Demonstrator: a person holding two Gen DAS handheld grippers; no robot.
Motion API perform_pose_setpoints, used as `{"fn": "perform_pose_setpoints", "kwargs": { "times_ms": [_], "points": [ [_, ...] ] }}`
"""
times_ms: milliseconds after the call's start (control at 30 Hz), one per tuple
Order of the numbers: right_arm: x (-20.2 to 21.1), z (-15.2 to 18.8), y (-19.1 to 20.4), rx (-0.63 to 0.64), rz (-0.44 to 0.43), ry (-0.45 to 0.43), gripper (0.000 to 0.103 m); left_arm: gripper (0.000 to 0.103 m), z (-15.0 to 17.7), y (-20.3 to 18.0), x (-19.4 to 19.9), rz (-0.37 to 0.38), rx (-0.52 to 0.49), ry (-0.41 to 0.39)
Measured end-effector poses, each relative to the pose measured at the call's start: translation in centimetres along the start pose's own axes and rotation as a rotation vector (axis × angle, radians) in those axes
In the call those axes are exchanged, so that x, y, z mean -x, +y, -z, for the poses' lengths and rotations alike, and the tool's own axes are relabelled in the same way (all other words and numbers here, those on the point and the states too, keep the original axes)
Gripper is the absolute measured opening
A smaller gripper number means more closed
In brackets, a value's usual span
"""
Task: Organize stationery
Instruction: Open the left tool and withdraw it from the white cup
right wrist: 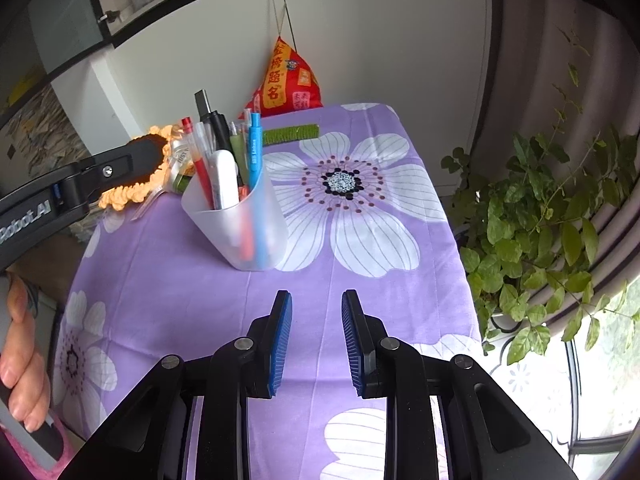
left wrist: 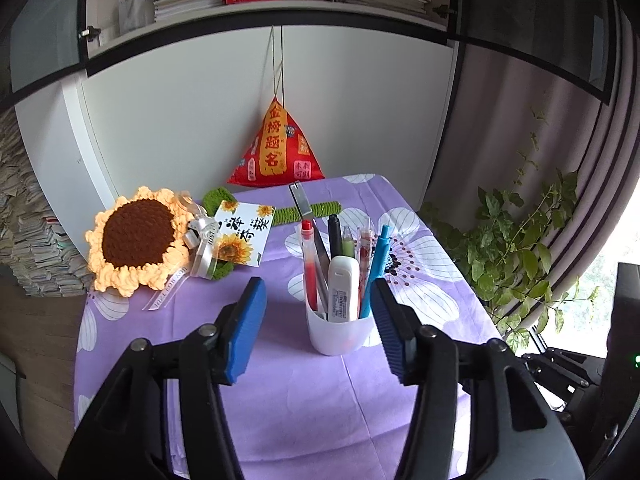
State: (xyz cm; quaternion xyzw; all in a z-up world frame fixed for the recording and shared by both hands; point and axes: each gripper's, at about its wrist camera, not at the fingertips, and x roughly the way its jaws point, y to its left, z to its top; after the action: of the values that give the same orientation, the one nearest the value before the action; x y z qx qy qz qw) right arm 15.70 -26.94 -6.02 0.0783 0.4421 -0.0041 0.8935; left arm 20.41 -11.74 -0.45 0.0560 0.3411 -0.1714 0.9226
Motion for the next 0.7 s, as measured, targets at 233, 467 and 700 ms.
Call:
{"fn": "perform_pose_setpoints", "kwargs": {
  "times_ms": [233, 467, 700],
  "points": [
    [1.0, 0.1, 1.5, 0.027, 0.009, -0.017, 0.025, 0.064, 1.2, 0.5, 2.9, -0.015, -0.003, -0.063],
    [2.6, 0.5, 3.2, 0.059, 0.016, -0.044, 0.025, 0.075, 2.7, 1.2, 6.0, -0.024, -0.015, -0.119],
    [6.3, 0.7, 5.2, 0.106, 0.034, -0.125, 0.026, 0.08, 4.2, 2.2, 9.0, -0.052, 0.013, -0.158]
  ]
}}
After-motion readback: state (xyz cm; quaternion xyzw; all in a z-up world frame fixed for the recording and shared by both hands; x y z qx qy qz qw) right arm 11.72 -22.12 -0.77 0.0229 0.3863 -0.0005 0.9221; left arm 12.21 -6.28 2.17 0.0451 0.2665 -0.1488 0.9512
